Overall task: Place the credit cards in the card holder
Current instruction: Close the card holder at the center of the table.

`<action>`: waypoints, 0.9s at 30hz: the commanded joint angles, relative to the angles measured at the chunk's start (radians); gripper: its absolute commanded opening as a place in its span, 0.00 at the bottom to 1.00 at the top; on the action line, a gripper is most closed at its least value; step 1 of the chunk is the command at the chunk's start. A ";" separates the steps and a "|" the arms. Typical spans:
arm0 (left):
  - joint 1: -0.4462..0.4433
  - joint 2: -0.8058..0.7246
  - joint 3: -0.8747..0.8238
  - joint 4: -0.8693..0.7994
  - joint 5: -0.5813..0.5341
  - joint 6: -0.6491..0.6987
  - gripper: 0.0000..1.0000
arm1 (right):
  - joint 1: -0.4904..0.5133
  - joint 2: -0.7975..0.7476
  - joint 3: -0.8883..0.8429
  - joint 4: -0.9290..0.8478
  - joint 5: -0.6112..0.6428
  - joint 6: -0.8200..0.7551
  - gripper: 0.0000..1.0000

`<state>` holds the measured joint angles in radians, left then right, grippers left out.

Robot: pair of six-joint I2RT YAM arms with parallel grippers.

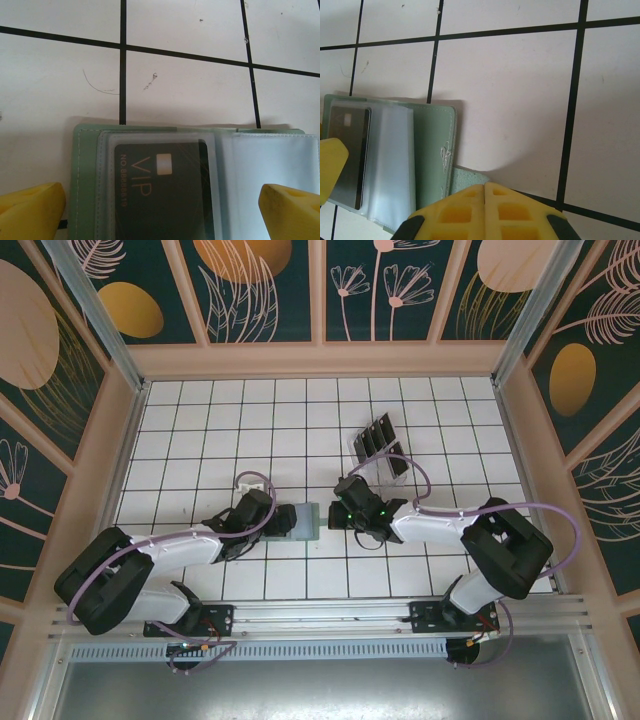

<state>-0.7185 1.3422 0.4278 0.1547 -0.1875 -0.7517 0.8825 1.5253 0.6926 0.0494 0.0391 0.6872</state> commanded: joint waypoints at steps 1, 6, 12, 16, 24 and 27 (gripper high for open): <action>0.006 -0.026 -0.019 -0.006 -0.041 -0.002 0.99 | 0.000 -0.013 -0.010 0.018 -0.006 0.011 0.00; 0.006 -0.025 -0.026 -0.009 -0.034 0.001 0.99 | 0.001 -0.010 -0.007 0.019 -0.007 0.012 0.00; 0.006 0.014 -0.029 0.028 0.007 0.005 0.99 | 0.003 0.001 -0.005 0.024 -0.009 0.015 0.00; 0.005 0.032 -0.018 0.047 0.039 0.014 0.99 | 0.006 0.009 -0.003 0.031 -0.015 0.018 0.00; 0.006 -0.041 -0.012 0.065 0.098 0.005 0.99 | 0.010 0.028 0.007 0.040 -0.018 0.017 0.00; 0.005 -0.080 -0.008 0.068 0.128 -0.003 0.99 | 0.010 0.036 0.008 0.043 -0.020 0.017 0.00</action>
<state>-0.7158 1.3048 0.4149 0.1810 -0.1268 -0.7494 0.8852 1.5421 0.6926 0.0723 0.0250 0.6907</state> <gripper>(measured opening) 0.988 0.044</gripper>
